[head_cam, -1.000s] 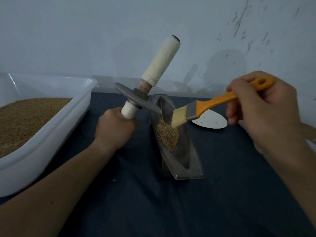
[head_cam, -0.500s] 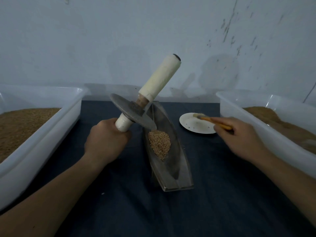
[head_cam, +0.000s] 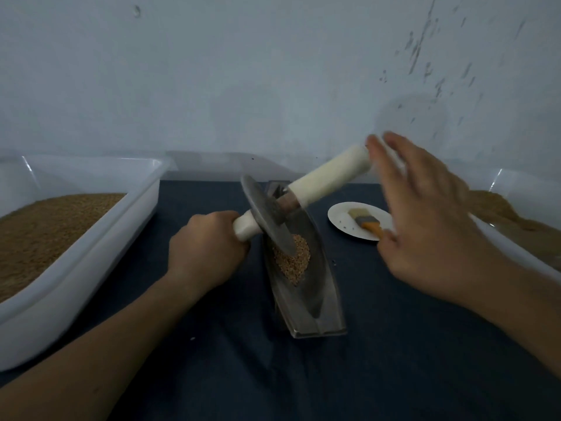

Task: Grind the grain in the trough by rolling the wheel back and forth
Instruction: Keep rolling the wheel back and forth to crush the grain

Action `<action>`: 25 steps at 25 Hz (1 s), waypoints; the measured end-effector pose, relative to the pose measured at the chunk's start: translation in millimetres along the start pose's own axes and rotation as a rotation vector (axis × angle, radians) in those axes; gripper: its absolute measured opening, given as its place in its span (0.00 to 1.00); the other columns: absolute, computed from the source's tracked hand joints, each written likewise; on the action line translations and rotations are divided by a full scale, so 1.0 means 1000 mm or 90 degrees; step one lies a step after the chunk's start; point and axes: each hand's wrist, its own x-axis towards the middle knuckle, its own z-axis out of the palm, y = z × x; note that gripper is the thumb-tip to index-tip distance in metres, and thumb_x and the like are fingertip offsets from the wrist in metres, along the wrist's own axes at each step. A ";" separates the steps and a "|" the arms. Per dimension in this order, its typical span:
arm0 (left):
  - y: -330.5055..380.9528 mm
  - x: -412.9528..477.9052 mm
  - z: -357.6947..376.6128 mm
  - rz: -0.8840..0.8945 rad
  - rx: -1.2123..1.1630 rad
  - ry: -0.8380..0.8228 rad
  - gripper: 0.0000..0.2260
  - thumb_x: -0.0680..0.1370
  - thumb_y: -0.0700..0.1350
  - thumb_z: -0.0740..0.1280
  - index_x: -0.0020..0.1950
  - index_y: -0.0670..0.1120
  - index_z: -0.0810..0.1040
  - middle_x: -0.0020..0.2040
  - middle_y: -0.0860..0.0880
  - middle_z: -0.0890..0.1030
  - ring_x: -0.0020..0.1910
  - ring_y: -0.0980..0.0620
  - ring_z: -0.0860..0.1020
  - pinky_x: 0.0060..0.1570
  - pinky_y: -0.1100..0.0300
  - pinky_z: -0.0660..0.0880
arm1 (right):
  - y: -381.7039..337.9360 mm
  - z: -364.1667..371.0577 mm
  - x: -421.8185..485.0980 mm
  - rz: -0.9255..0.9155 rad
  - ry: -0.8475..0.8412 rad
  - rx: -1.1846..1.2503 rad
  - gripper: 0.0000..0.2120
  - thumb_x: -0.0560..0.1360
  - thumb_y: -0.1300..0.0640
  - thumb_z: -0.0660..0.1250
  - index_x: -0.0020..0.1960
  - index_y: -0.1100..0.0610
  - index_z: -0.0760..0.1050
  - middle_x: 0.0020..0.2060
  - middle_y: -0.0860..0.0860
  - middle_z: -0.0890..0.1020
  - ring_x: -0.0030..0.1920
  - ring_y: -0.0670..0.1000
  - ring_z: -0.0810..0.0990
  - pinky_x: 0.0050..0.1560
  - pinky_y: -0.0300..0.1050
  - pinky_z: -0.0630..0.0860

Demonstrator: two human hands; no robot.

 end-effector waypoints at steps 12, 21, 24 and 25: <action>0.014 0.018 0.000 0.194 0.352 0.019 0.14 0.71 0.48 0.69 0.37 0.55 0.63 0.29 0.55 0.61 0.23 0.54 0.58 0.25 0.61 0.54 | -0.005 0.070 0.055 -0.057 -0.226 -0.104 0.11 0.68 0.47 0.71 0.42 0.43 0.69 0.32 0.44 0.68 0.33 0.53 0.70 0.29 0.41 0.57; 0.030 0.028 -0.014 0.218 0.390 -0.040 0.05 0.73 0.49 0.68 0.47 0.53 0.75 0.33 0.53 0.64 0.28 0.50 0.65 0.28 0.57 0.61 | -0.002 0.073 0.054 -0.037 -0.275 -0.071 0.13 0.66 0.39 0.71 0.42 0.45 0.72 0.33 0.45 0.71 0.33 0.51 0.73 0.30 0.42 0.61; 0.030 0.014 -0.023 0.293 0.419 0.001 0.10 0.68 0.48 0.72 0.40 0.53 0.71 0.28 0.53 0.59 0.23 0.53 0.57 0.24 0.61 0.50 | 0.000 0.068 0.045 -0.046 -0.282 -0.102 0.13 0.62 0.41 0.72 0.36 0.47 0.72 0.31 0.46 0.72 0.28 0.47 0.67 0.26 0.39 0.57; 0.030 0.015 -0.022 0.290 0.422 0.001 0.10 0.68 0.48 0.72 0.39 0.53 0.70 0.28 0.53 0.59 0.22 0.53 0.56 0.25 0.61 0.50 | 0.000 0.070 0.046 -0.046 -0.294 -0.088 0.12 0.63 0.42 0.72 0.36 0.47 0.73 0.31 0.46 0.72 0.28 0.47 0.68 0.26 0.39 0.58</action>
